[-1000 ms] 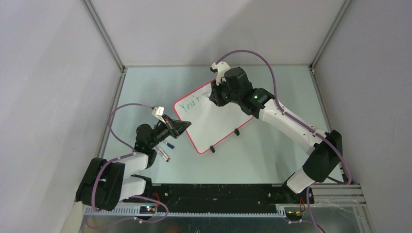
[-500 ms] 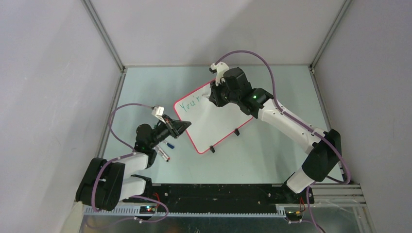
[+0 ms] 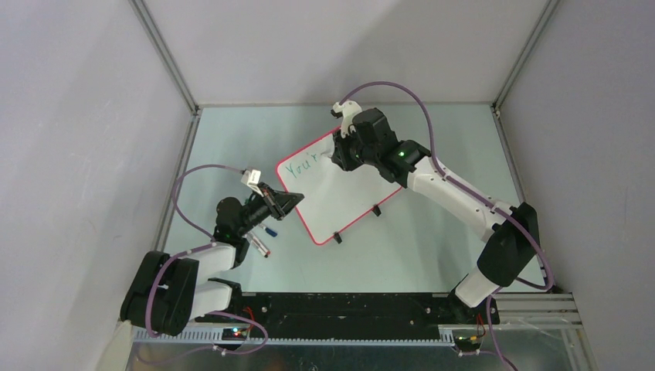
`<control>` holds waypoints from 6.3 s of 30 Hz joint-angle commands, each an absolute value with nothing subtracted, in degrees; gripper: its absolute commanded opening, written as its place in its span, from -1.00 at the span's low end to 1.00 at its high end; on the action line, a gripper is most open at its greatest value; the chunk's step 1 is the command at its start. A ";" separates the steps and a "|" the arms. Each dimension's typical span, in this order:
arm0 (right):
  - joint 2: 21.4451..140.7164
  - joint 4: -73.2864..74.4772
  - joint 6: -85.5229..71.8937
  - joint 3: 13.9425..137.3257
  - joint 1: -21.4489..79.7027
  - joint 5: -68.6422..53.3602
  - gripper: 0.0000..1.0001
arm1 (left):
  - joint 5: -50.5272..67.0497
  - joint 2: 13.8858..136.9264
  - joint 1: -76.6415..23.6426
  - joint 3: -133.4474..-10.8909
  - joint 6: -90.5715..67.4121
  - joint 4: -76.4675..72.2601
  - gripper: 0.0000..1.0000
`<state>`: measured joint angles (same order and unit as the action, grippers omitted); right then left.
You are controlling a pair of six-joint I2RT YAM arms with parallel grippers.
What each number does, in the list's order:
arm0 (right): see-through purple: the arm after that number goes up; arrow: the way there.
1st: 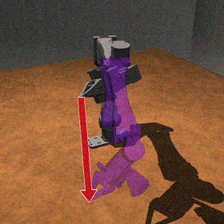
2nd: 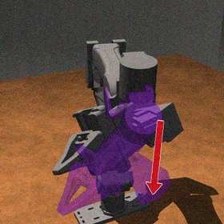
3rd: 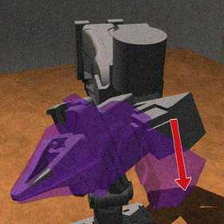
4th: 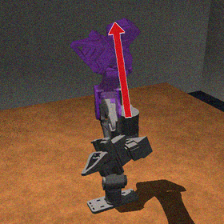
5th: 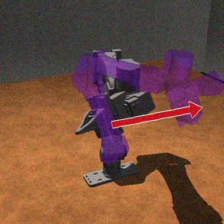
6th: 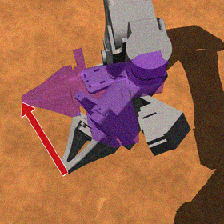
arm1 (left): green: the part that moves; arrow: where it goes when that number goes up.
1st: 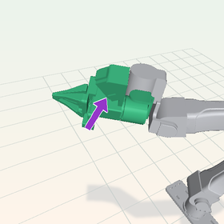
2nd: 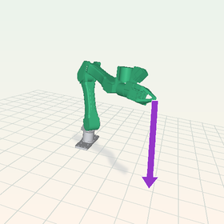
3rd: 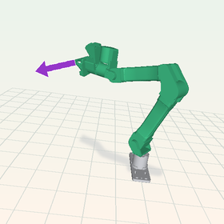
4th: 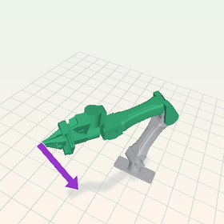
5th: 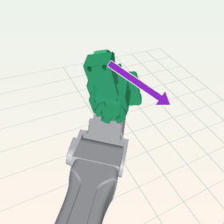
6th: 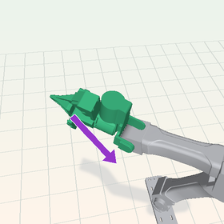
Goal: Write a sentence on the whiteboard
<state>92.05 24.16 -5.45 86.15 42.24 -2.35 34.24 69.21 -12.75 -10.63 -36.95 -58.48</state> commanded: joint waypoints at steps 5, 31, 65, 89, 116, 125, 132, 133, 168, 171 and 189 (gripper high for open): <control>93.19 23.37 -5.07 88.67 41.93 -1.34 -1.00 | 33.83 68.44 -12.97 -11.09 -30.23 -56.60 -0.91; 92.66 23.73 -5.27 88.81 41.07 -0.05 -1.00 | 33.83 68.47 -12.95 -11.16 -30.27 -56.54 -0.91; 94.43 24.78 -5.07 92.36 41.87 -2.08 -1.00 | 33.92 68.58 -12.94 -11.25 -30.35 -56.76 -0.91; 92.99 24.96 -4.76 89.87 42.58 -3.22 -1.00 | 33.91 68.19 -12.98 -11.16 -30.27 -56.47 -0.91; 90.45 24.35 -5.09 85.50 41.73 -1.42 -1.00 | 33.56 67.78 -12.98 -11.09 -29.90 -55.90 -0.91; 90.48 24.34 -5.45 86.08 41.27 -0.26 -1.00 | 33.52 67.68 -12.99 -11.12 -29.84 -55.90 -0.91; 90.27 24.51 -5.36 86.51 41.18 -0.18 -1.00 | 33.55 67.73 -13.00 -11.09 -29.85 -55.82 -0.91; 90.18 24.56 -5.36 86.56 41.19 -0.13 -1.00 | 33.56 67.69 -13.00 -11.08 -29.87 -55.81 -0.91; 76.16 13.45 -5.33 70.76 39.53 -1.60 -1.00 | 33.24 69.69 -12.99 -10.11 -30.56 -56.38 -0.77; 75.70 12.77 -5.20 69.90 39.38 -1.45 -1.00 | 33.67 70.22 -12.99 -9.45 -32.27 -57.82 -0.76; 74.10 11.10 -6.34 68.64 37.60 -2.27 -1.00 | 31.62 66.13 -12.98 -8.90 -26.95 -51.64 -0.47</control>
<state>76.18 14.57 -5.61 68.29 38.54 -2.17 33.17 66.74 -12.91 -8.56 -30.33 -53.69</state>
